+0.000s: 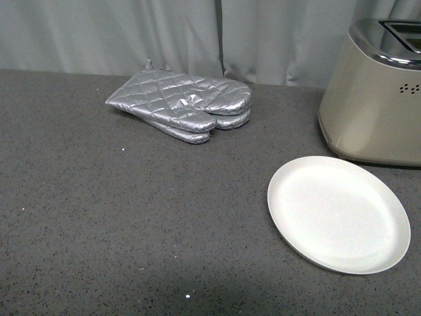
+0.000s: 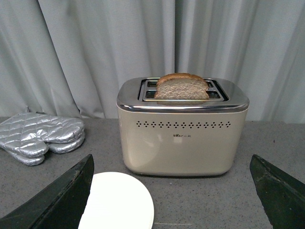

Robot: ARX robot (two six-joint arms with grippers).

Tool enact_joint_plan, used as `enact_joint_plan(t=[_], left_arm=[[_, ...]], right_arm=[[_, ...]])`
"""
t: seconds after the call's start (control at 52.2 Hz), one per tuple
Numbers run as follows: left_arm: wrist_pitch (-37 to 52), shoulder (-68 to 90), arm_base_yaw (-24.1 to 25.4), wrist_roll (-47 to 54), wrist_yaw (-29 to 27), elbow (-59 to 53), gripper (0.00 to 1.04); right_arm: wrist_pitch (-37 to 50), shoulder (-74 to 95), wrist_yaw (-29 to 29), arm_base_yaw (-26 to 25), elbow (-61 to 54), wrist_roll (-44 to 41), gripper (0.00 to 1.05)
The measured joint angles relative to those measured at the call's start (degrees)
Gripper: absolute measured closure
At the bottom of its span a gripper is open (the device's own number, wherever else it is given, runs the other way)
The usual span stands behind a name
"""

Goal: Put bread into toaster

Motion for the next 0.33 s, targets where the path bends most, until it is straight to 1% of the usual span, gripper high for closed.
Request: enact_joint_plan(t=[0.325], left_arm=[[0.0,0.0,0.0,0.0,0.0,0.0,0.07]], right_arm=[[0.0,0.0,0.0,0.0,0.0,0.0,0.09]])
